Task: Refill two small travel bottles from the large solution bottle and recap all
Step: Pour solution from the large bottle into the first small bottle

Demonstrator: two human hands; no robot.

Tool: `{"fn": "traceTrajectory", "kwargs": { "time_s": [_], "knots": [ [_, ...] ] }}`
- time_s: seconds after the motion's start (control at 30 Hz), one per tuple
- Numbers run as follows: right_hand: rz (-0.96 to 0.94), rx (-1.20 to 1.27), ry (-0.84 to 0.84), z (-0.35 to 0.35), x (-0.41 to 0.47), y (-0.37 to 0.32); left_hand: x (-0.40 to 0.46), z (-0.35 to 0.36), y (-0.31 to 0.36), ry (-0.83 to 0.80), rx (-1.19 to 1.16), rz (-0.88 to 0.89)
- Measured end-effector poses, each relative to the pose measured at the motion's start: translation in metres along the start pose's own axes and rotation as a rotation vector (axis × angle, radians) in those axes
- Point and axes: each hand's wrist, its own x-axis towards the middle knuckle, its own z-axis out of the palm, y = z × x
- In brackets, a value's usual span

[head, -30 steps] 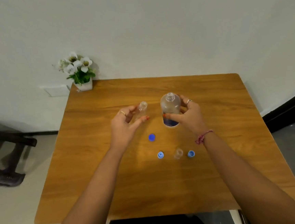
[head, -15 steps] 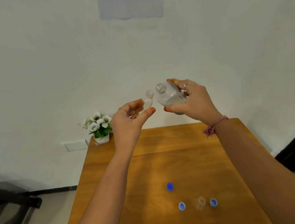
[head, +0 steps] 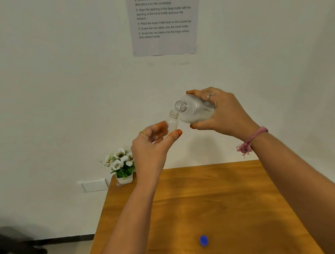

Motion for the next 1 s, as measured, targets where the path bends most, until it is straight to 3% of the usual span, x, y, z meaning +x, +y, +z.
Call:
{"fn": "traceTrajectory", "kwargs": {
  "time_s": [1.0],
  "knots": [
    [-0.212,-0.327,0.042,-0.007,0.034,0.018,0.017,0.013,-0.004,-0.024,-0.095,-0.010]
  ]
}}
